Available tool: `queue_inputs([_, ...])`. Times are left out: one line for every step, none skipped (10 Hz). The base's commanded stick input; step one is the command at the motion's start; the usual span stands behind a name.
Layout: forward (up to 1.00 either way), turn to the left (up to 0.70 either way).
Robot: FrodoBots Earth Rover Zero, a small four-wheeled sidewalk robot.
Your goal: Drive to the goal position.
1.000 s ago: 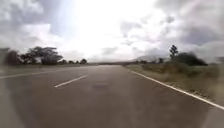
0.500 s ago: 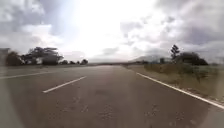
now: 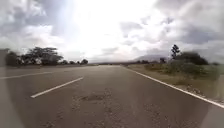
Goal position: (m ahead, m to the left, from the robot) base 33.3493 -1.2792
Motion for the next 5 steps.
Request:
queue_inputs([0.05,0.0])
queue_inputs([0.31,0.0])
queue_inputs([0.56,0.0])
queue_inputs([0.82,0.0])
queue_inputs([1.0,0.0])
